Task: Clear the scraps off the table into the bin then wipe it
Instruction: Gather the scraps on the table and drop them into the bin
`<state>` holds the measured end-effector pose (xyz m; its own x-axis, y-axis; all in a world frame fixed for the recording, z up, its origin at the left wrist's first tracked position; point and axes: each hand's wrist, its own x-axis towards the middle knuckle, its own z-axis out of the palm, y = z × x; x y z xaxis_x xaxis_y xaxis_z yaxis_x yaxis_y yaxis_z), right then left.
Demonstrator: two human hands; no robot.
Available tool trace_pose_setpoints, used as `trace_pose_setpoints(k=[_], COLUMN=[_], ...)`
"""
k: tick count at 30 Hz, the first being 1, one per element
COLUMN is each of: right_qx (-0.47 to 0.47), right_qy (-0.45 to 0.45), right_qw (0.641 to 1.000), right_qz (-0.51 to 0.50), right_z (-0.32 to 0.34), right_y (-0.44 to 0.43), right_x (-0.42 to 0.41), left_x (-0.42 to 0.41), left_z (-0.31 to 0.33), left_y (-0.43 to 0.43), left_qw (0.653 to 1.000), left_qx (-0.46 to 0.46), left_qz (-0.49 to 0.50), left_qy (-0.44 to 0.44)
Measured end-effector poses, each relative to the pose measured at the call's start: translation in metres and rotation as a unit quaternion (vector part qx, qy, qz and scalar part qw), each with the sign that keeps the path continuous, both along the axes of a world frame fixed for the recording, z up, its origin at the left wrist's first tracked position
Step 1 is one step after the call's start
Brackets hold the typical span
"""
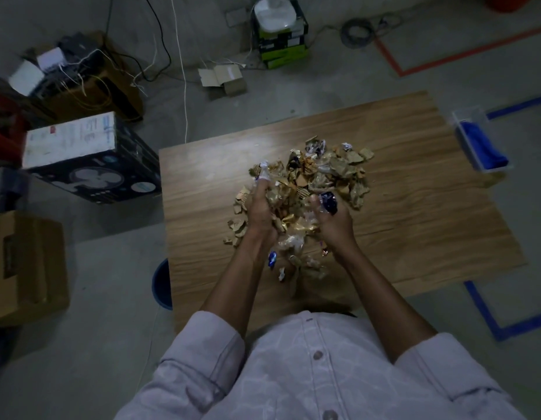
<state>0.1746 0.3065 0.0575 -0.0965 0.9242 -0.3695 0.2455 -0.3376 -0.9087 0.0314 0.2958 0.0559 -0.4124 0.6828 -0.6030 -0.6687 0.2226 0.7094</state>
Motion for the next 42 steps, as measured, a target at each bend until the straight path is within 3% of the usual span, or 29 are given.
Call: trace_pose_setpoints(k=[3,5,6,8,10,12,14,18,22,26,30,32,34,42], right_qx=[0.079,0.068,0.039,-0.054,-0.151,-0.209,-0.219,-0.200,-0.194,-0.206,-0.316,-0.304,-0.291,-0.275], right_qy=[-0.126,-0.213,-0.210,-0.061,0.167,0.363,0.451,0.425,0.397,0.294,0.350,0.392,0.401,0.403], right_qw=[0.976,0.947,0.944,0.965,0.958,0.904,0.864,0.883,0.896,0.929,0.881,0.868,0.867,0.869], right_qz=[0.159,0.231,0.251,0.248,0.177,0.088,0.040,0.007,-0.053,-0.093,-0.037,-0.040,-0.055,-0.078], right_z=[0.006,0.005,0.006,0.009,0.019,0.021,0.026,0.027,0.020,0.013,0.012,0.014,0.018,0.035], right_y=[-0.001,-0.001,0.000,0.001,-0.003,-0.002,0.000,-0.004,-0.002,-0.009,-0.018,-0.018,-0.017,-0.009], right_x=[-0.014,-0.019,-0.020,-0.016,-0.010,-0.003,0.000,-0.007,-0.008,-0.006,-0.017,-0.026,-0.031,-0.033], left_x=[0.017,0.027,0.030,0.032,0.034,0.038,0.044,0.050,0.046,0.034,0.029,0.033,0.039,0.039], left_z=[-0.002,-0.002,-0.002,0.002,0.008,0.008,0.009,0.009,0.007,0.013,0.014,0.015,0.017,0.017], left_y=[0.001,0.002,0.002,0.004,0.005,0.006,0.005,0.004,0.003,0.002,-0.002,-0.011,-0.018,-0.021], left_qw=[0.979,0.947,0.932,0.914,0.924,0.936,0.938,0.943,0.978,0.994,0.998,1.000,0.999,0.983], left_qx=[-0.013,-0.015,-0.018,-0.042,-0.045,-0.026,-0.042,-0.036,-0.038,-0.043,-0.039,-0.004,0.021,0.011], left_qz=[-0.054,-0.115,-0.142,-0.173,-0.175,-0.156,-0.103,-0.047,0.029,0.085,0.052,0.010,-0.020,-0.065], left_qy=[0.196,0.301,0.333,0.364,0.338,0.316,0.328,0.327,0.205,0.057,-0.029,-0.021,0.043,0.172])
